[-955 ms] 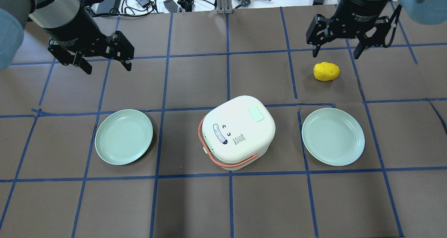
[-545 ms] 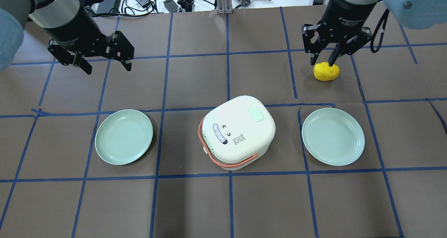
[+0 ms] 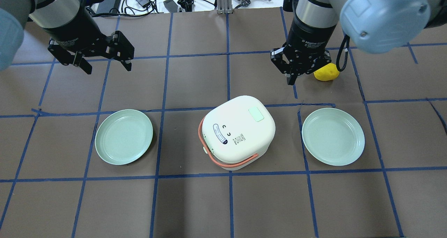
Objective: Press rice cooker button
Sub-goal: 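Move the right gripper over the rice cooker's green lid button, then press down on the green lid button with the closed right gripper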
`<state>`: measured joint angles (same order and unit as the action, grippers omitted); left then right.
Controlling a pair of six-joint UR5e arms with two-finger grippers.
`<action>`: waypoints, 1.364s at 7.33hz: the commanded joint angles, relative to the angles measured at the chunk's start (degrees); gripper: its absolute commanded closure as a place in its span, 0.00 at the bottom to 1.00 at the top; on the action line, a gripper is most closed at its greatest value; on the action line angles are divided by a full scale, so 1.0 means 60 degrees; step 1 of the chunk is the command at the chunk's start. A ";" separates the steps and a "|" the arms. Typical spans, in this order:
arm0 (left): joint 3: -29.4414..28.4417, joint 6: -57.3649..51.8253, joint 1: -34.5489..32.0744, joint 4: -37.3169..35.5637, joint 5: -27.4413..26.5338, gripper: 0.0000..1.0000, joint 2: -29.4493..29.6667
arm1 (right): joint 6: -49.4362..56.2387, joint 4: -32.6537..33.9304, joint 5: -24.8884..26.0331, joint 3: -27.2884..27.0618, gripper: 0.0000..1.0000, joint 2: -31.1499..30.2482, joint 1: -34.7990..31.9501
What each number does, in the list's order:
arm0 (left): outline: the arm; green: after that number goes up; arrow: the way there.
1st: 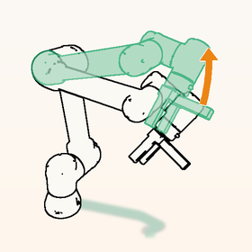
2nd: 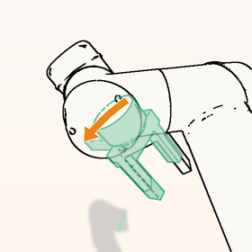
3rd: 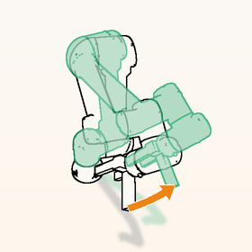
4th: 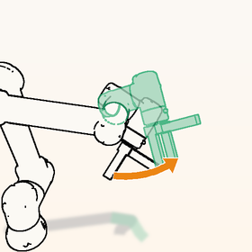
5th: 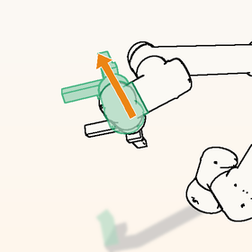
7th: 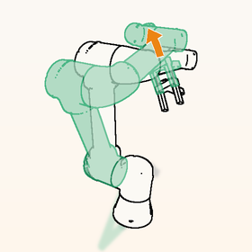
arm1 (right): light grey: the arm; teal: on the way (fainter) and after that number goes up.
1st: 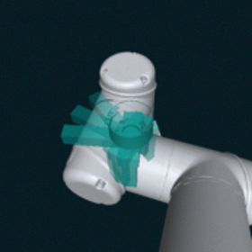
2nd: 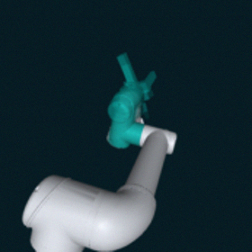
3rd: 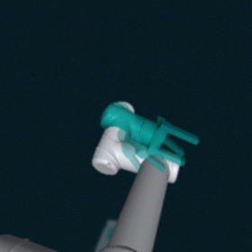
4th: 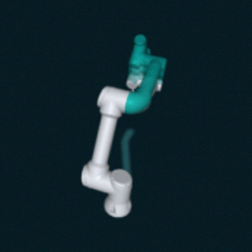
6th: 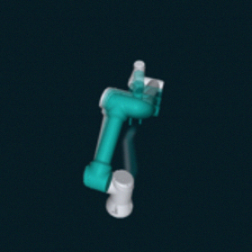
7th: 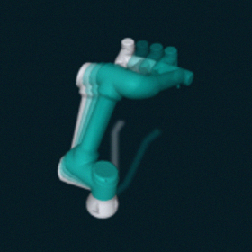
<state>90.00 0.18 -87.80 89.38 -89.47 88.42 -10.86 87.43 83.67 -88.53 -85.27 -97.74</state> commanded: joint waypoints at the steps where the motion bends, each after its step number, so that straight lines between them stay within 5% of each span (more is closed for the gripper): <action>1: 0.0000 -0.0001 0.0000 0.0000 0.0000 0.00 0.0000 | -0.0358 0.0527 -0.0409 -0.0359 1.00 0.0177 -0.0479; 4: 0.0000 0.0014 0.0000 0.0000 0.0000 0.00 0.0000 | -0.0973 0.1862 -0.0395 -0.1486 1.00 0.0354 -0.1010; 10: 0.0000 -0.0001 0.0000 0.0000 0.0000 0.00 0.0000 | -0.0988 0.1937 -0.0395 -0.1651 1.00 0.0427 -0.1010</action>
<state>90.00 0.20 -87.80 89.38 -89.47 88.42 -16.84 99.10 81.25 -98.42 -82.95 -103.80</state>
